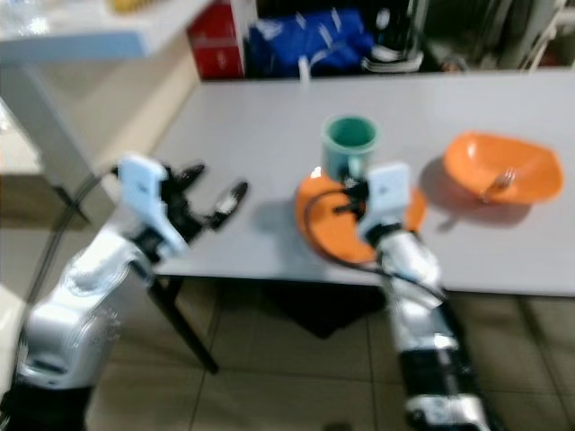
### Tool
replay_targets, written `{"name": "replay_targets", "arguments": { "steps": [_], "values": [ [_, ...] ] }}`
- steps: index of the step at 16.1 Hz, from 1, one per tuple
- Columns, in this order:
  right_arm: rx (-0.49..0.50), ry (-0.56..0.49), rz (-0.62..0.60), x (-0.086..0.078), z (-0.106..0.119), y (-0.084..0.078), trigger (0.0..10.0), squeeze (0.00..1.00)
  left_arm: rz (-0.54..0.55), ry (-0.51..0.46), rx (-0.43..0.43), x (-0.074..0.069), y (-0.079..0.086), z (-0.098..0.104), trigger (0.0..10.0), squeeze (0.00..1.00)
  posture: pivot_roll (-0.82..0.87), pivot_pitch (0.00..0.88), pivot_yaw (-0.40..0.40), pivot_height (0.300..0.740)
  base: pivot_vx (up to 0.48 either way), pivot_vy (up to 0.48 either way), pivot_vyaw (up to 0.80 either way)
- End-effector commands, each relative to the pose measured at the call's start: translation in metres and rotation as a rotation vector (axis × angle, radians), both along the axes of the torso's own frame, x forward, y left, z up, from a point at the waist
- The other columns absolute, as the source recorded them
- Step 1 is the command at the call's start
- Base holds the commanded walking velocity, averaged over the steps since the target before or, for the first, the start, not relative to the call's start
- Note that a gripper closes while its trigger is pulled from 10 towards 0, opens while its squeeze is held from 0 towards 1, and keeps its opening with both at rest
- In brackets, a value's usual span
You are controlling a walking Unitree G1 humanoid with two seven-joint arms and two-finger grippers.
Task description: Setting the table
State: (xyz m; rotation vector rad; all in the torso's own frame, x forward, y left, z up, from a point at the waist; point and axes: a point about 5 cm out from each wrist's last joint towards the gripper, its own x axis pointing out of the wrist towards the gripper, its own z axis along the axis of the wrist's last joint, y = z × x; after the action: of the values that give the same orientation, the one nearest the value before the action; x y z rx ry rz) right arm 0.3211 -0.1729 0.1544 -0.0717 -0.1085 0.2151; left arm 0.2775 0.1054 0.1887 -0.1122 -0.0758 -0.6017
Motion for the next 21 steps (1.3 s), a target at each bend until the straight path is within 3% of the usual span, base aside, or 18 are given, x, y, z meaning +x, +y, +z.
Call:
{"name": "replay_targets", "arguments": {
  "steps": [1,13,21],
  "values": [
    [0.009,-0.046,0.033,0.005,0.011,0.011,0.0,0.0,0.029,-0.025,0.013,0.001,0.009,0.005,10.0,0.0,-0.22,0.0,0.121,0.74,0.0,0.0,0.0],
    [0.019,-0.041,0.048,0.028,0.013,0.026,0.0,0.0,0.022,-0.023,0.019,0.0,0.004,0.004,10.0,0.0,-0.21,0.0,0.116,0.74,0.0,0.0,0.0],
    [0.02,-0.047,0.03,0.036,0.012,0.025,0.0,0.0,0.0,-0.048,0.067,-0.001,0.0,0.003,10.0,0.0,-0.21,0.0,0.121,0.74,0.476,0.0,0.0]
  ]
}}
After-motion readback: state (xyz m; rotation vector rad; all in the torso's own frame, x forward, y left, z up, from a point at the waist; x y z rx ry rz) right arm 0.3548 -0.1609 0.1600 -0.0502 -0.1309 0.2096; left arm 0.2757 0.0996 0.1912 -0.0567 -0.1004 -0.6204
